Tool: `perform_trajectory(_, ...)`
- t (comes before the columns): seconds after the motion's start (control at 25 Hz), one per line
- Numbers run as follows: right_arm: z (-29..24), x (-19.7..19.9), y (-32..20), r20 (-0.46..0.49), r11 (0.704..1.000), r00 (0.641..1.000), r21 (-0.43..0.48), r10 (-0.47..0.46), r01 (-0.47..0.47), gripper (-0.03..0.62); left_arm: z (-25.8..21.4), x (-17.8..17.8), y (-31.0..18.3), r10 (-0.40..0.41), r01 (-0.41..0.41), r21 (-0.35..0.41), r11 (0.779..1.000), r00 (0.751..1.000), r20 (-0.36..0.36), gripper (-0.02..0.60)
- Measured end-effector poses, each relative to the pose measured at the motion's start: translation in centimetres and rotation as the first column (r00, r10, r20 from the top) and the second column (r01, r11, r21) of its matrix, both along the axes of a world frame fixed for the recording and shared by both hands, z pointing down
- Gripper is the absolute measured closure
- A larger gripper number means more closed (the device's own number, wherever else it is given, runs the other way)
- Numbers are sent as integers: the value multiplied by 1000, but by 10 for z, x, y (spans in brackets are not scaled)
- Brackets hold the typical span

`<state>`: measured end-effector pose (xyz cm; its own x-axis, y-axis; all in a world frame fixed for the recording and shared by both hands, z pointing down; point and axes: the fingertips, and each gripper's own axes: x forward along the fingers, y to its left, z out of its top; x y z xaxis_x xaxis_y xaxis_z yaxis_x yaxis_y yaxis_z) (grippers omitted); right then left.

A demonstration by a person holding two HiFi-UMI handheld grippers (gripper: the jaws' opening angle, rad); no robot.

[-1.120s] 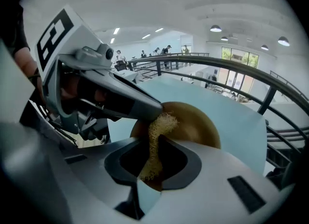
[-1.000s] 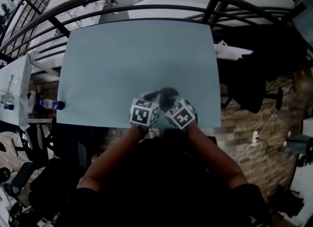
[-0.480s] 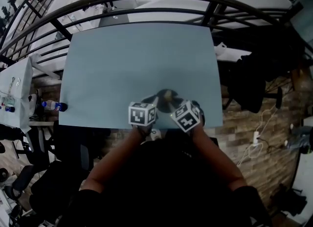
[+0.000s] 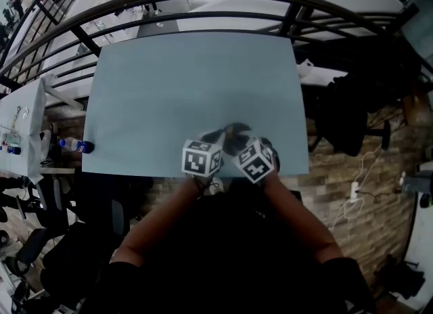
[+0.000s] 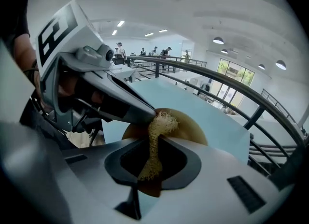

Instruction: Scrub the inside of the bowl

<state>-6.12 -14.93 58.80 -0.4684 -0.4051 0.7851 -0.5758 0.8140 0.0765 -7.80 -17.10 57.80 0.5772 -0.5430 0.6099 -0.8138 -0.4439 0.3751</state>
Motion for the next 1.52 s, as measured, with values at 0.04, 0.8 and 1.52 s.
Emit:
perform_trajectory(0.04,-1,-2,3,6,1000,1000,-10,-10,10,528,-2,0,0,3,-3,13,1000,1000,10,571)
perform_trajectory(0.8,-10,23,4,-74,1000,997,18,-15,16,531,13,-23,-3,-60,60,-22,998,998,-2,572)
perform_trajectory(1.52,-6,5,-11,-171,988,979,83,-115,130,530,-6,-1,0,-4,3,-7,1000,999,-38,571)
